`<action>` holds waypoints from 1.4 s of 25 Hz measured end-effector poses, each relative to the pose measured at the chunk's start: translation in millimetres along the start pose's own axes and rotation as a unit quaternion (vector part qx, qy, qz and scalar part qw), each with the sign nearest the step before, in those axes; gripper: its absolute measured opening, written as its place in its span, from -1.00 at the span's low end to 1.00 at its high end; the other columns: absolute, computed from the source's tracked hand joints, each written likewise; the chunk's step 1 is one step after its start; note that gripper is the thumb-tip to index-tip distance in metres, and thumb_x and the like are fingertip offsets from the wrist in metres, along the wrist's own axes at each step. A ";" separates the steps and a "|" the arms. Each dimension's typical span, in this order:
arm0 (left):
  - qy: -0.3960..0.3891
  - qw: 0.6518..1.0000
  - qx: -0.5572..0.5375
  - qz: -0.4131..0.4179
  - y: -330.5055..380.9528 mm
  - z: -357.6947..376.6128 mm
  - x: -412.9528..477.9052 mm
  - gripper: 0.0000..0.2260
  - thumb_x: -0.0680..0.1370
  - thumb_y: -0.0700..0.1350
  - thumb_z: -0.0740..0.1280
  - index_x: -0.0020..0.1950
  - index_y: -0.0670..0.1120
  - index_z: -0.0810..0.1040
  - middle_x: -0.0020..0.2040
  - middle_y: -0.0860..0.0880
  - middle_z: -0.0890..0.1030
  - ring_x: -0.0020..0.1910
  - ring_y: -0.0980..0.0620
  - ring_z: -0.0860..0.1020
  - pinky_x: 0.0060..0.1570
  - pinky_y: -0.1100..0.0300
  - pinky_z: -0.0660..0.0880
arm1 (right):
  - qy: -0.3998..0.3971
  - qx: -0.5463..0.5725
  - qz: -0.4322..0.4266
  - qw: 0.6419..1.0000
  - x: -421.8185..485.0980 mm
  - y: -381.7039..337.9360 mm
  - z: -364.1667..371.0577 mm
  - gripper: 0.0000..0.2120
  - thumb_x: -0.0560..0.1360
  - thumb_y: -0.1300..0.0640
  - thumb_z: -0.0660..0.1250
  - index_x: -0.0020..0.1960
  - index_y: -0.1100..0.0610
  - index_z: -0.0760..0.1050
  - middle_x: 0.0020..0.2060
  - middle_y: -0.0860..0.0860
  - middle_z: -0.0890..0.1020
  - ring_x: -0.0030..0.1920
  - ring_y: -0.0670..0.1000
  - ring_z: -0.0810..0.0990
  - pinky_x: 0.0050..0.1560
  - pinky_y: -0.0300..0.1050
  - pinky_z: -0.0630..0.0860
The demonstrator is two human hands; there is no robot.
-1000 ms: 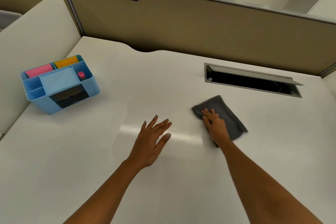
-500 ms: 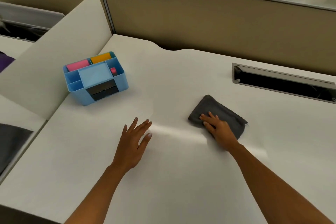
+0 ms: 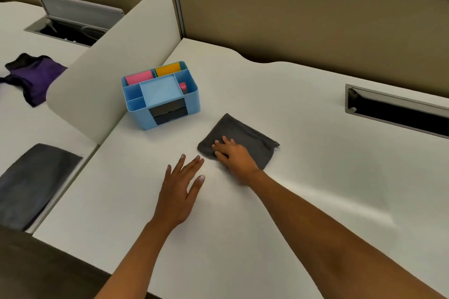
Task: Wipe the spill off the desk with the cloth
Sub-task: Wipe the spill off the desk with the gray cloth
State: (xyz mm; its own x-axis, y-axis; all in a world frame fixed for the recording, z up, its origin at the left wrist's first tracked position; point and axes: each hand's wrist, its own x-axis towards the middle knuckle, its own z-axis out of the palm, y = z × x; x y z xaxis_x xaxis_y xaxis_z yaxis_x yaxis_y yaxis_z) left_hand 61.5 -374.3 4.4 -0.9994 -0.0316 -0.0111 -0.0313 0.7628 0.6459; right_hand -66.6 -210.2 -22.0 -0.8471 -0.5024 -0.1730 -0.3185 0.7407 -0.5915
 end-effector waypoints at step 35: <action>-0.170 0.954 -0.064 0.240 144.2 132.1 -2.0 -0.58 0.64 0.11 0.08 0.51 0.17 0.19 0.51 0.23 0.20 0.52 0.26 -0.01 0.51 0.10 -0.10 | 0.261 0.147 0.322 0.898 -317.8 177.4 -69.2 -0.70 0.57 -0.02 0.21 0.29 -0.17 0.44 0.42 -0.07 0.35 0.47 0.04 0.21 0.41 -0.14 0.13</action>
State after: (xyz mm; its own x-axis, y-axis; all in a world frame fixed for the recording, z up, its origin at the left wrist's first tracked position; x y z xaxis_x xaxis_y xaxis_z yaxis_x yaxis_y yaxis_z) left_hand 57.4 -178.9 -3.2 -0.8446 0.5300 0.0762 0.4112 0.5509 0.7262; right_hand 116.6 111.7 -17.5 -0.9236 0.3225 -0.2071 0.3707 0.6144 -0.6965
